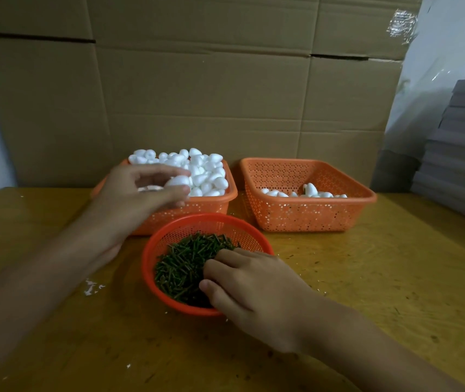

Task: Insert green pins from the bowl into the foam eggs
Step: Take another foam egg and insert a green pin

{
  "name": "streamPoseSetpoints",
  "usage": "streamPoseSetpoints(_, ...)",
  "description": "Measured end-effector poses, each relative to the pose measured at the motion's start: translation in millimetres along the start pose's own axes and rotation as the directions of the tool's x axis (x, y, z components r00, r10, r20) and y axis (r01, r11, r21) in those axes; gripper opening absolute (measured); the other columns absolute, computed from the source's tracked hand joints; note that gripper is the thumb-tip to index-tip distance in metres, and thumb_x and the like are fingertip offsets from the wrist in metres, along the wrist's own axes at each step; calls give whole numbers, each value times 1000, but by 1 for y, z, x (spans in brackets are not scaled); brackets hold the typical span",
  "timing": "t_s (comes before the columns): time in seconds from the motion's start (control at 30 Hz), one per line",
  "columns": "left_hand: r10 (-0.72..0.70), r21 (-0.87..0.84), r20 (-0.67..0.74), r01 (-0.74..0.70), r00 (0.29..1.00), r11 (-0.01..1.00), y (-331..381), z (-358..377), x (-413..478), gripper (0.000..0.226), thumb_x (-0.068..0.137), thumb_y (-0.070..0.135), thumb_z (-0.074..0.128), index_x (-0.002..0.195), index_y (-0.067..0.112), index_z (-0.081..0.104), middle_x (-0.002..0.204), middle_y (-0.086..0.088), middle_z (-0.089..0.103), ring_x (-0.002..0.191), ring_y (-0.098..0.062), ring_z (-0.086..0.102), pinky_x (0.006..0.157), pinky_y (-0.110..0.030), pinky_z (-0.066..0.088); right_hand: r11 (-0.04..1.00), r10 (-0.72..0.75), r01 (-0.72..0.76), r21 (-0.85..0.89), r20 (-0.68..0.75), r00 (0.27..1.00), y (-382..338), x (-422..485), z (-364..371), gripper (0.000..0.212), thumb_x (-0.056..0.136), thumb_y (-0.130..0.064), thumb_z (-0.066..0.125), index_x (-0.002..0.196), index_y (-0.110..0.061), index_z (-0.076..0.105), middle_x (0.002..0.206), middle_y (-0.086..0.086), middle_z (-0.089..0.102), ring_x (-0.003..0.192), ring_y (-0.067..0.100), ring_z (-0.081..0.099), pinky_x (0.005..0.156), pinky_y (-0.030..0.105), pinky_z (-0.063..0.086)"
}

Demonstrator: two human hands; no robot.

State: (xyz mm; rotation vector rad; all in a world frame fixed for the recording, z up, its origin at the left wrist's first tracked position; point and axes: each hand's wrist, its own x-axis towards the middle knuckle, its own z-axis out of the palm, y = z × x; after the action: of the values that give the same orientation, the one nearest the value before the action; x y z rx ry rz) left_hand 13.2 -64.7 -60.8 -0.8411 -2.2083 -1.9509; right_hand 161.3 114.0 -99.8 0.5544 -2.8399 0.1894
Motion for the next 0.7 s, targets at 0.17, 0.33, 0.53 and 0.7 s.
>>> streamPoseSetpoints(0.17, -40, -140, 75, 50, 996, 989, -10, -7, -40, 36, 69, 17, 88, 104, 24, 83, 97, -8, 82, 93, -21, 80, 79, -19, 60, 946, 71, -95, 311, 89, 994, 18, 4, -14, 12, 100, -37, 65, 108, -29, 70, 104, -16, 68, 95, -1, 60, 82, 21, 47)
streamPoseSetpoints(0.33, 62, -81, 118, -53, 991, 995, -14, -5, -51, 45, 64, 18, 88, 107, 31, 82, 105, -1, 81, 92, -21, 80, 81, -21, 61, 861, 143, -149, 486, 51, 988, 27, 6, -14, 11, 88, -23, 82, 98, -27, 79, 96, -15, 77, 93, -4, 70, 88, 27, 56)
streamPoseSetpoints(0.53, 157, 113, 156, -176, 975, 978, -17, 0, -63, 36, 66, 27, 97, 98, 30, 79, 100, 7, 80, 84, -11, 78, 72, -20, 60, 666, 261, -118, 737, -82, 962, 31, 7, -9, 12, 81, -10, 87, 90, -15, 80, 88, -1, 80, 86, 10, 76, 88, 36, 62)
streamPoseSetpoints(0.7, 208, 168, 169, -236, 964, 957, -21, 8, -71, 20, 78, 39, 85, 97, 39, 79, 93, 12, 79, 90, -9, 75, 72, -30, 58, 436, 326, -85, 896, -69, 943, 40, 6, -10, 14, 84, -1, 80, 98, -3, 79, 92, 11, 80, 78, 17, 75, 74, 21, 59)
